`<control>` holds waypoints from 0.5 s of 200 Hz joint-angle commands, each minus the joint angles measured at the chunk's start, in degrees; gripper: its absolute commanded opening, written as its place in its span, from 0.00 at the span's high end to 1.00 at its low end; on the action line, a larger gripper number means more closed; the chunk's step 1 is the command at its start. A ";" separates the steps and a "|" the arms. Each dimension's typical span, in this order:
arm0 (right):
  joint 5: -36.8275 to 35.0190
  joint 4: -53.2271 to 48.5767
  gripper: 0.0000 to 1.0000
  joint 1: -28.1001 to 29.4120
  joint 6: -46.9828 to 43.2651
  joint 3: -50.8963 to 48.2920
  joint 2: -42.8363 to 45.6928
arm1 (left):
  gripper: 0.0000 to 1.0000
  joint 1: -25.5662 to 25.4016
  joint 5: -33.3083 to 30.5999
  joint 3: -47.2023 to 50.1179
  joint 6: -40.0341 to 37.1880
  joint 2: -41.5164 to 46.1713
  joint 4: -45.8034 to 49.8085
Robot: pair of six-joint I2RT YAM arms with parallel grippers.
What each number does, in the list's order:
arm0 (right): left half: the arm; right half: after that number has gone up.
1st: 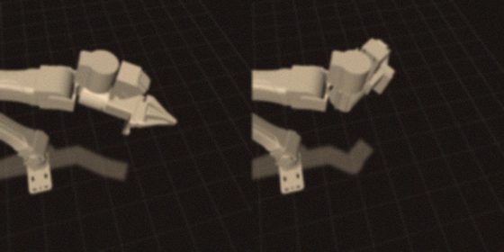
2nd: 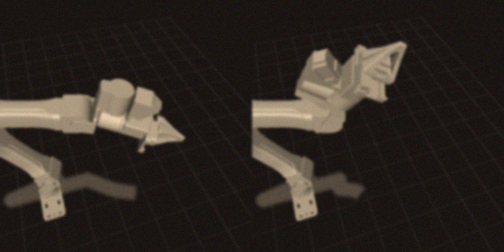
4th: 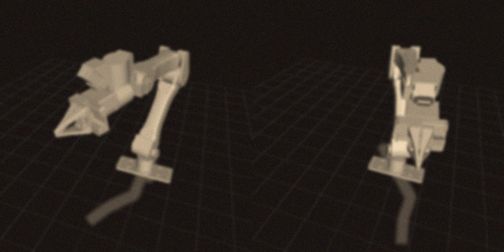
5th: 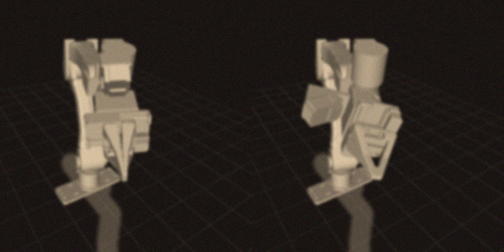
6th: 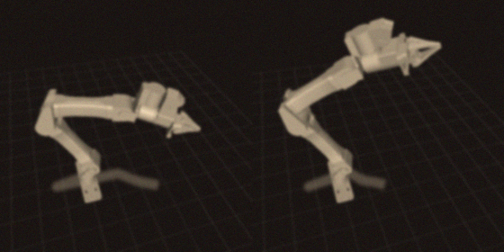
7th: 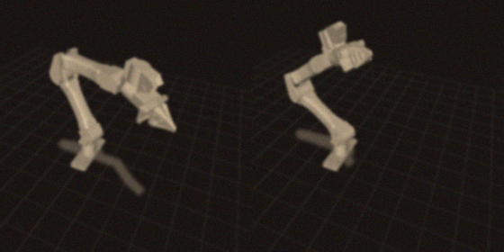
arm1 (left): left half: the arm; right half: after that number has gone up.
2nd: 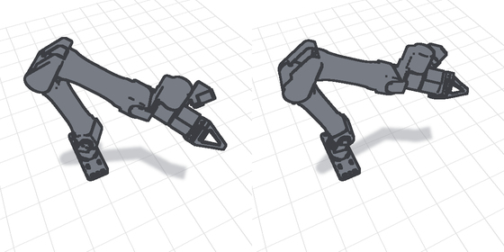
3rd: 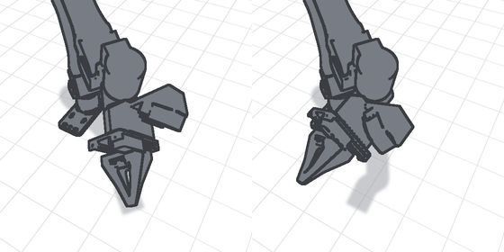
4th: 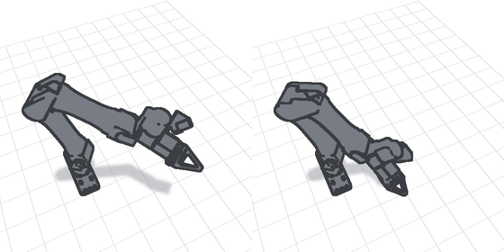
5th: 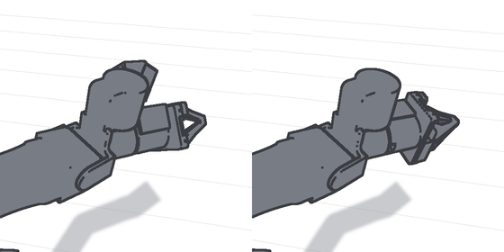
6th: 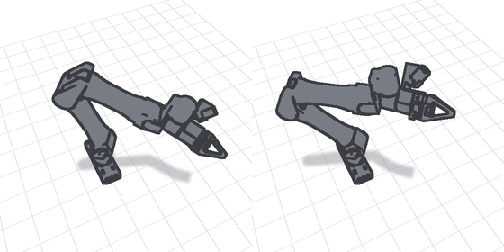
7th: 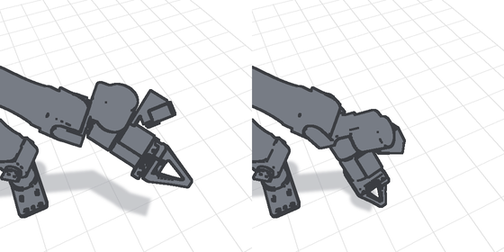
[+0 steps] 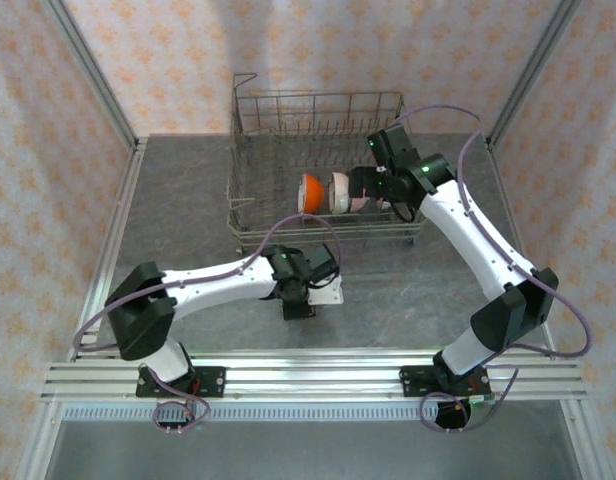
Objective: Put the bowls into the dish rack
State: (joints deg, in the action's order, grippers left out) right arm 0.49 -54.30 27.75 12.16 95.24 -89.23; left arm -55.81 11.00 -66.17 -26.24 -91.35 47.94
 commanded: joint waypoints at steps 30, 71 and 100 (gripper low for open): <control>-0.05 1.50 0.10 -1.38 0.49 -1.29 3.53 | 1.00 -0.11 4.41 -3.16 2.22 8.22 0.36; 1.25 0.87 0.09 -2.90 1.32 -0.87 5.55 | 1.00 -0.04 6.83 -8.82 3.47 9.86 -0.56; 5.28 1.26 0.09 -5.29 2.93 -0.77 7.35 | 1.00 1.35 7.75 -13.09 4.35 10.13 -3.07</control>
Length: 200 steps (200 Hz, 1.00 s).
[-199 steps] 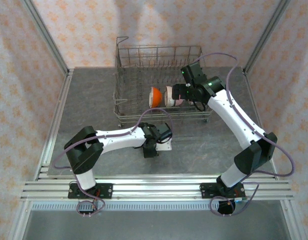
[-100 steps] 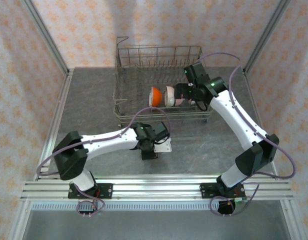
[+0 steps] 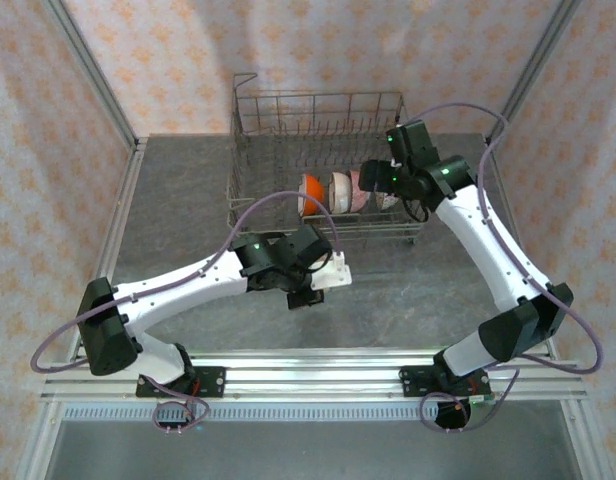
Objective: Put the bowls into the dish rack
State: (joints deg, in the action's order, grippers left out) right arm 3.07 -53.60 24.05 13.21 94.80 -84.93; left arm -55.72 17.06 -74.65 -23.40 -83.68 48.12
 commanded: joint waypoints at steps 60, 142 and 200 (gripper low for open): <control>10.91 1.82 0.05 -3.74 5.34 4.19 5.08 | 1.00 7.43 7.37 -10.86 4.69 2.61 -14.13; 25.32 5.76 0.01 -4.05 8.78 13.04 0.46 | 1.00 16.07 13.95 -16.75 9.82 -5.15 -26.26; 28.39 3.90 0.01 -4.10 9.60 15.19 -2.53 | 1.00 20.46 18.96 -14.38 14.60 -5.96 -36.35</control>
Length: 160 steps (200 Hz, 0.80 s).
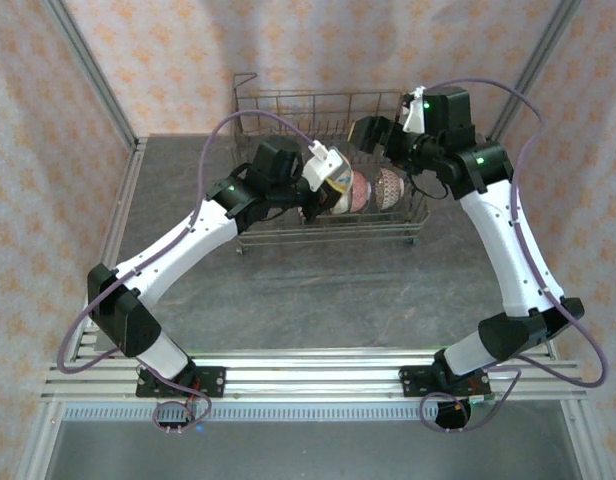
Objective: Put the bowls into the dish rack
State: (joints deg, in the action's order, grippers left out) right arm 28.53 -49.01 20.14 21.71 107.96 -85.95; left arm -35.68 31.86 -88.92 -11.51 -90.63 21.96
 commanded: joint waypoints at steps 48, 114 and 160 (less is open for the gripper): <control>8.67 1.99 0.01 0.01 3.44 -1.66 -2.96 | 1.00 0.69 5.50 -0.54 2.72 -0.18 -11.67; 12.39 -0.63 0.01 0.85 2.20 -1.31 -4.95 | 1.00 0.79 4.67 -0.81 2.33 -0.91 -12.99; 11.16 -4.20 0.06 2.44 1.18 0.84 -7.36 | 1.00 0.83 4.38 -0.73 1.58 -1.26 -12.82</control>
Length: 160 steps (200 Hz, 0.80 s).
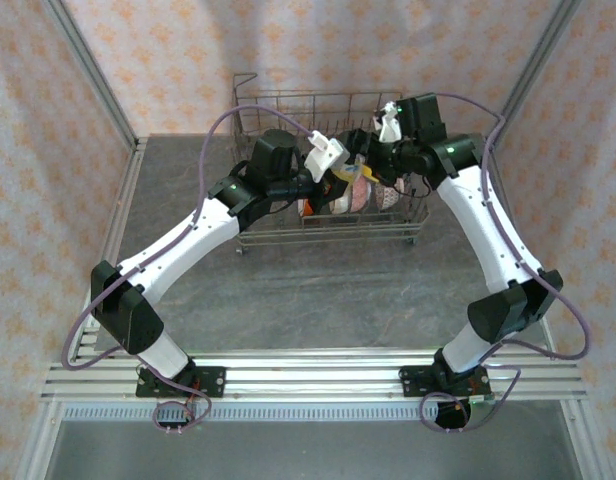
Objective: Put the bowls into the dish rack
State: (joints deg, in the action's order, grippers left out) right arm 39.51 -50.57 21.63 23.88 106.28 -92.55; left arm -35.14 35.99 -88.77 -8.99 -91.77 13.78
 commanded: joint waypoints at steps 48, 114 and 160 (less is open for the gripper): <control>-1.58 -4.32 0.16 1.90 -1.95 4.97 -2.29 | 1.00 0.15 -2.21 -0.26 -3.43 -0.06 -2.69; -3.09 -7.26 0.32 2.55 -4.01 7.10 -3.86 | 1.00 0.15 -2.84 0.35 -4.37 -0.29 -1.61; -4.35 -6.52 0.45 2.65 -4.29 7.53 -3.78 | 1.00 0.15 -3.32 0.62 -4.06 -0.39 -1.64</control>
State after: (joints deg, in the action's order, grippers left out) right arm 36.16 -56.62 23.86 20.73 111.74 -96.29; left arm -35.14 33.61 -87.92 -12.03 -92.16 14.81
